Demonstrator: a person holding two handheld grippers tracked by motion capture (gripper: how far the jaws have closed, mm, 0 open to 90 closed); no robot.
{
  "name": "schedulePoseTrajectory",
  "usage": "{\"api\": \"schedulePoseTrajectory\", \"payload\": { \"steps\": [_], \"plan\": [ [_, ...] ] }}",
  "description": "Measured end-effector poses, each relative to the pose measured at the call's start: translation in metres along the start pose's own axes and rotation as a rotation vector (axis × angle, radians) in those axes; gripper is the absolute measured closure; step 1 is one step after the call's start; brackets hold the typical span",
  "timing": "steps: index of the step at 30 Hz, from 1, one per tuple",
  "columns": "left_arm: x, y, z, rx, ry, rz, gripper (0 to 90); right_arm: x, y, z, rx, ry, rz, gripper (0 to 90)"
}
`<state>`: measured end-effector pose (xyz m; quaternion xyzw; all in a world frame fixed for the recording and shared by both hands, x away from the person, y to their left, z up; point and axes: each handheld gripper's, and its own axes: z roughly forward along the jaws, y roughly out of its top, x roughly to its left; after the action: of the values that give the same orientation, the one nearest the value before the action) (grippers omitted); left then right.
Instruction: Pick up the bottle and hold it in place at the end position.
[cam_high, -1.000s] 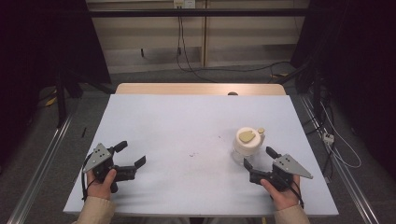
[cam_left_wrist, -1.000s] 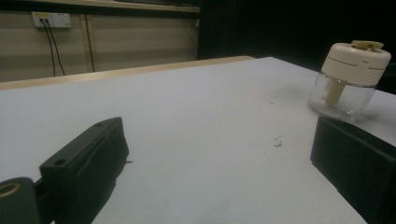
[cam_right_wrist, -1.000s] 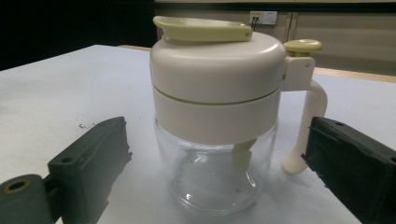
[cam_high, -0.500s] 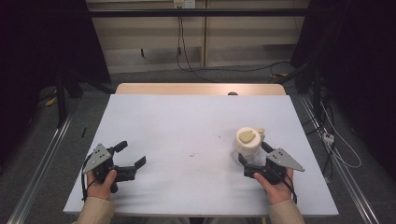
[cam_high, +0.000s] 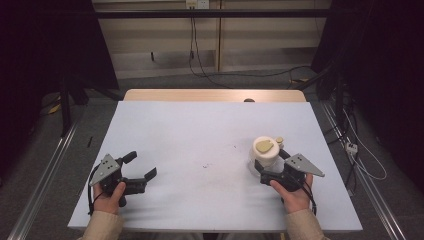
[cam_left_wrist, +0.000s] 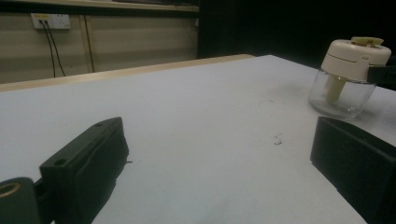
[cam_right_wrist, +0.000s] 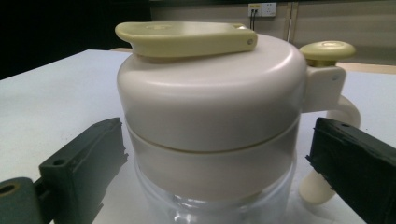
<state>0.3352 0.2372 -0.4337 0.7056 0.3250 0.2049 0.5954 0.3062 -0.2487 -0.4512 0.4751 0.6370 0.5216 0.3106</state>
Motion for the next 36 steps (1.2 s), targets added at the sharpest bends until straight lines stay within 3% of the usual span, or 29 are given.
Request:
{"api": "schedulePoseTrajectory", "payload": {
  "steps": [5, 17, 26, 36],
  "plan": [
    [0.000, 0.000, -0.001, -0.007, -0.005, -0.005, 3.3, 0.000, 0.002, 0.006, 0.010, 0.012, 0.011, 3.1],
    [0.001, -0.001, 0.000, -0.002, -0.006, -0.003, 3.4, 0.003, 0.005, 0.024, 0.049, -0.013, -0.021, 3.1],
    [0.001, -0.001, 0.000, 0.002, -0.006, -0.007, 3.4, 0.002, 0.005, 0.032, 0.050, -0.013, 0.003, 3.6],
    [0.002, -0.001, -0.001, -0.002, -0.007, -0.006, 3.4, 0.001, 0.005, 0.037, 0.051, -0.007, -0.006, 5.6]
  ]
}}
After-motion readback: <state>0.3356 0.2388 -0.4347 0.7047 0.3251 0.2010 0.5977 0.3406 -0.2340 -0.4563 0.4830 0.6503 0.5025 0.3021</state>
